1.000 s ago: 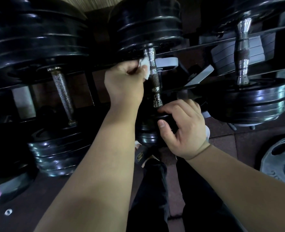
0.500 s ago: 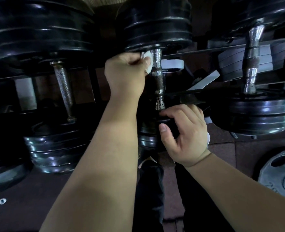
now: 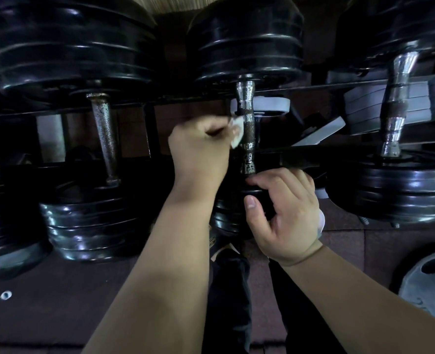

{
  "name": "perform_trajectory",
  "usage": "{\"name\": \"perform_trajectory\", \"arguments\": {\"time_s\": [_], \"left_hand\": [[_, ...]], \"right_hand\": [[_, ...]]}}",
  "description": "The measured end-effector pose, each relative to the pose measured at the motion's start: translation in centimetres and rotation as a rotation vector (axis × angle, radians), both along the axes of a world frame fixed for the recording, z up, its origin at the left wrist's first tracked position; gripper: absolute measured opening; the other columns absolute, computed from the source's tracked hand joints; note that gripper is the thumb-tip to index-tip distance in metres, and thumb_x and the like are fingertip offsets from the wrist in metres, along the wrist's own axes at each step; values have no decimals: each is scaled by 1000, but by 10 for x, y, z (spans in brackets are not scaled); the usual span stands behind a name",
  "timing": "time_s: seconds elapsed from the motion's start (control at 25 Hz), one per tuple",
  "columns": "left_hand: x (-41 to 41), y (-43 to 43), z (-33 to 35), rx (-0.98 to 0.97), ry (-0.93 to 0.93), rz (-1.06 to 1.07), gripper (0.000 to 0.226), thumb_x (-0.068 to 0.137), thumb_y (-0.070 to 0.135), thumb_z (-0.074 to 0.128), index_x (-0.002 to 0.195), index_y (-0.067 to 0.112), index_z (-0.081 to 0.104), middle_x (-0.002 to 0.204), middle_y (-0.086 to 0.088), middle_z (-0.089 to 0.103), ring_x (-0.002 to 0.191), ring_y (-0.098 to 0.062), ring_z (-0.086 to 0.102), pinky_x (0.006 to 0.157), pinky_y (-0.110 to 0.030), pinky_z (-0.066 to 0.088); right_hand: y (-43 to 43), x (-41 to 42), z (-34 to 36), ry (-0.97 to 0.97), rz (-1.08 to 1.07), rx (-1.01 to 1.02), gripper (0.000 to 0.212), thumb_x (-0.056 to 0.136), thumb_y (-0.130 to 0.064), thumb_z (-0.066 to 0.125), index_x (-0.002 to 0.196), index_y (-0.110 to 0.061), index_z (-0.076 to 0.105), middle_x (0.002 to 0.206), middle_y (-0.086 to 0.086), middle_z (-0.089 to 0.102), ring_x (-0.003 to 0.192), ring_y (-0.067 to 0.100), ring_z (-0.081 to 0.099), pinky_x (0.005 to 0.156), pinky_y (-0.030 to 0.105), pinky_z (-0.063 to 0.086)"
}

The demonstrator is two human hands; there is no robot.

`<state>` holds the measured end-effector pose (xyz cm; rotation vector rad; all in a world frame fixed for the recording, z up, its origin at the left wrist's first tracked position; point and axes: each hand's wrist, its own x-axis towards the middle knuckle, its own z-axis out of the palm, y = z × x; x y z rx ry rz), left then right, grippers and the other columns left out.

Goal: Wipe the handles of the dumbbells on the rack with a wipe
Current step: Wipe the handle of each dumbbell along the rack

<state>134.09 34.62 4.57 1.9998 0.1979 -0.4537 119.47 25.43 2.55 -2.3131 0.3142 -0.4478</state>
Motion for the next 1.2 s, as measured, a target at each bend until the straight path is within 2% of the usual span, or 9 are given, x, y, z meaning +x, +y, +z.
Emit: {"name": "perform_trajectory", "arguments": {"time_s": [0.2, 0.32, 0.44, 0.56, 0.72, 0.8, 1.0, 1.12, 1.2], "left_hand": [[26, -6, -9, -14, -70, -34, 10, 82, 20, 84, 92, 22, 83, 85, 6, 81, 84, -10, 79, 86, -42, 65], [-2, 7, -1, 4, 50, -72, 18, 84, 16, 86, 81, 33, 80, 81, 11, 80, 84, -8, 78, 88, -41, 65], [-21, 14, 10, 69, 118, -146, 12, 84, 16, 86, 80, 26, 82, 78, 9, 80, 80, -5, 77, 89, -34, 63], [7, -9, 18, 58, 36, -24, 21, 76, 19, 88, 62, 29, 77, 67, 4, 77, 70, -12, 77, 81, -40, 65], [28, -25, 13, 14, -48, 102, 16, 76, 19, 88, 72, 28, 76, 69, 1, 77, 69, -17, 78, 79, -43, 66], [10, -15, 15, 74, -54, -7, 21, 80, 20, 87, 71, 33, 74, 74, 6, 78, 73, -14, 78, 82, -42, 66], [8, 12, 29, 240, 220, -376, 15, 82, 18, 89, 78, 27, 79, 78, 5, 78, 74, -5, 75, 85, -30, 65], [8, 11, 47, 97, 255, -268, 12, 86, 11, 84, 93, 21, 82, 90, 1, 81, 89, -11, 79, 90, -37, 65], [0, 8, 56, 8, 292, -222, 18, 89, 4, 79, 95, 20, 82, 95, 3, 81, 96, -10, 78, 92, -37, 64]], "right_hand": [[0, 0, 1, 26, 5, 2, 31, 94, -34, 55, 97, -11, 76, 98, -1, 72, 88, 26, 64, 82, 48, 47], [0, 0, 0, 15, 2, 0, 31, 94, -34, 55, 97, -10, 75, 97, 0, 72, 87, 27, 64, 80, 49, 47], [1, 1, 1, 11, 0, 9, 31, 94, -35, 56, 96, -10, 76, 97, 0, 72, 87, 26, 64, 80, 48, 47], [1, 1, 2, 9, -5, 10, 31, 93, -34, 56, 96, -10, 76, 96, 0, 72, 87, 26, 64, 80, 47, 47], [2, 1, 3, 15, -5, 6, 30, 93, -33, 56, 96, -11, 75, 95, 0, 72, 86, 26, 63, 80, 46, 47], [1, 1, 4, 22, -4, 9, 29, 93, -33, 56, 96, -11, 75, 96, 0, 72, 86, 27, 63, 81, 47, 47], [0, 4, 9, 57, 13, 37, 26, 90, -32, 59, 96, -12, 75, 96, -1, 71, 88, 25, 63, 84, 48, 47], [-4, 7, 19, 134, -11, 183, 23, 85, -33, 63, 98, -17, 73, 96, -6, 71, 91, 19, 64, 89, 46, 49], [-12, 15, 34, 213, -107, 468, 22, 86, -29, 68, 107, -22, 69, 101, -9, 71, 97, 9, 66, 93, 39, 52]]}}
